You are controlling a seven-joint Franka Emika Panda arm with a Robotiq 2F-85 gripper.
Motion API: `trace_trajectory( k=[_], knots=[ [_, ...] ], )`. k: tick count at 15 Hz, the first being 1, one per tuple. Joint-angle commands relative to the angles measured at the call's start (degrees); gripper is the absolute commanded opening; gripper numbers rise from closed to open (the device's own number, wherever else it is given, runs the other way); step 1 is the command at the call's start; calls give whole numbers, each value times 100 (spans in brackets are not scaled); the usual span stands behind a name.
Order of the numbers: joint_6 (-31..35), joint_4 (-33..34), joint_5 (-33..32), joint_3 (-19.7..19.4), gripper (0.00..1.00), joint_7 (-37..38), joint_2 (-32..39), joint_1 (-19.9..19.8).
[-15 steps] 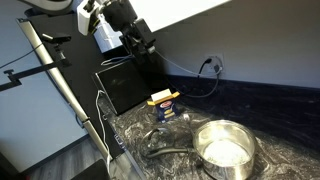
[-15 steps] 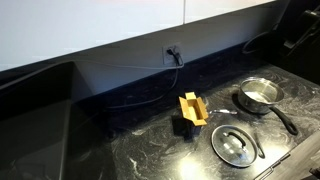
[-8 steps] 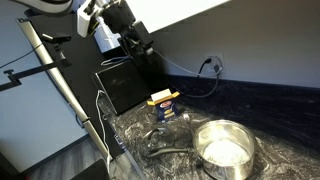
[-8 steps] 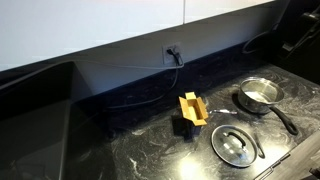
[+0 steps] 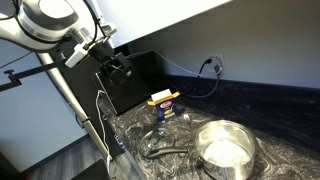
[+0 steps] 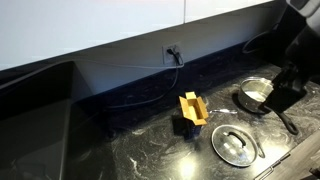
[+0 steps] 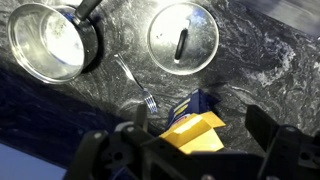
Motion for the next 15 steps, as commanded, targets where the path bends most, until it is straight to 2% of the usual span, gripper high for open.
trace_trajectory(
  k=[1, 4, 6, 12, 15],
  knots=[
    [17, -55, -26, 13, 100, 47, 8, 78],
    [17, -37, -20, -23, 100, 47, 8, 64],
    [-354, 227, -757, 256, 100, 99, 374, -118],
    [-621, 491, -2294, 855, 100, 169, 1220, 55],
    [-807, 522, -3124, 1035, 100, 137, 1555, 188]
  ],
)
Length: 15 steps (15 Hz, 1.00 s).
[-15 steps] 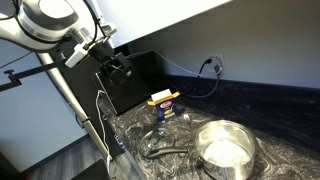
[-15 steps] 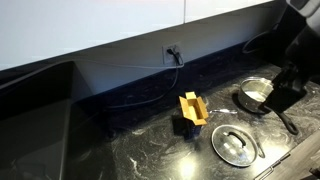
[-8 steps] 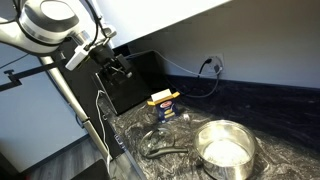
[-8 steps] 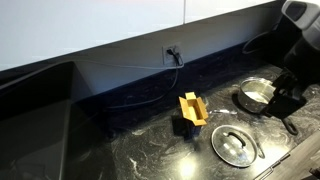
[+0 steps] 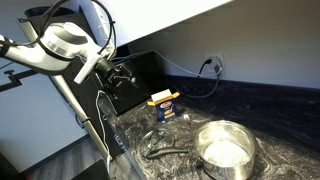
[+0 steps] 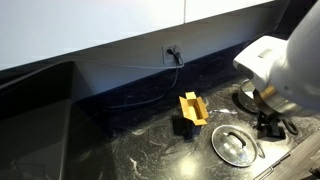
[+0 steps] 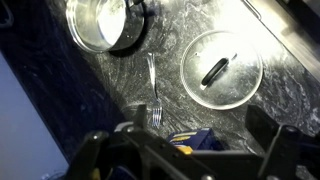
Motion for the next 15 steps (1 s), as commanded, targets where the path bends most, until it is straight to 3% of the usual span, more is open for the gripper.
trace_trajectory(
  k=[1, 5, 6, 10, 15],
  knots=[
    [-447, 188, -912, 162, 100, 12, 433, 183],
    [-859, -6, -1808, 77, 100, -249, 520, 431],
    [-620, 33, -1522, -36, 100, -58, 543, 463],
    [-641, 29, -1568, -89, 100, -47, 581, 510],
    [-1284, 164, -2864, 22, 100, -480, 948, 645]
  ],
)
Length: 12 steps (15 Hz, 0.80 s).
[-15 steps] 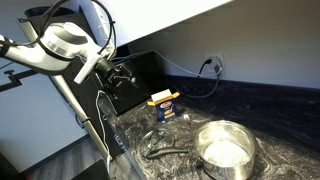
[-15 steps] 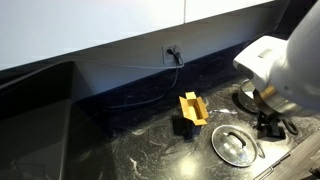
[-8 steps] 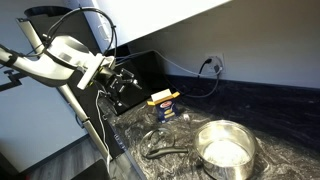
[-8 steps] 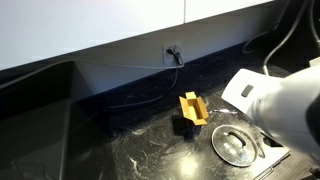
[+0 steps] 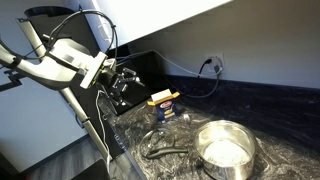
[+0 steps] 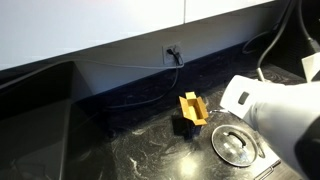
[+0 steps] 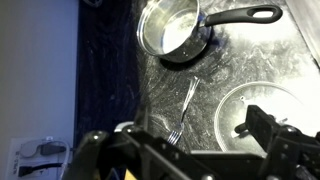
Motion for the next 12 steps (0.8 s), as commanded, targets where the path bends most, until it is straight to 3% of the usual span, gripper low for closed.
trace_trajectory(
  k=[1, 11, 12],
  knots=[
    [-375, 116, -732, -11, 100, -361, 275, 220],
    [-235, -618, -2427, -57, 100, -1682, 273, 473],
    [-180, -400, -2157, -62, 100, -1349, 513, 476]
  ],
)
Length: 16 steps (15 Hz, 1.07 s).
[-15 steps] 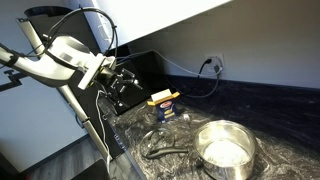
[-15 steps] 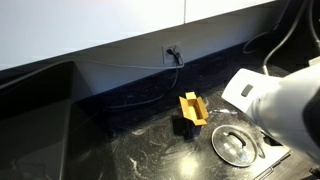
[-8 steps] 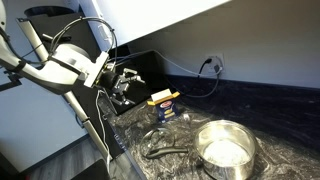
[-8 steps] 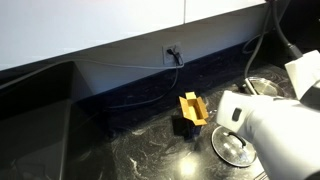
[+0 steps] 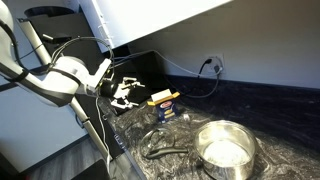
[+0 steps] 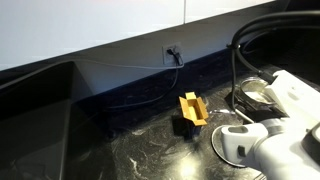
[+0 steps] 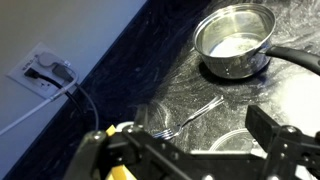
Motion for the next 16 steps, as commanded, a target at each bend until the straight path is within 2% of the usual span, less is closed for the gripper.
trace_trajectory(
  k=[1, 3, 4, 9, 13, 16],
  knots=[
    [-9, -18, -26, -72, 100, -23, 14, 66],
    [-9, -13, -18, -75, 100, -23, 20, 65],
    [-245, 54, -121, -16, 100, -111, 198, 115],
    [-1150, 204, -1107, 113, 100, -529, 888, 323],
    [-1073, 117, -2316, 150, 100, -452, 1342, 473],
    [-1056, 10, -2954, 162, 100, -378, 1574, 525]
  ],
)
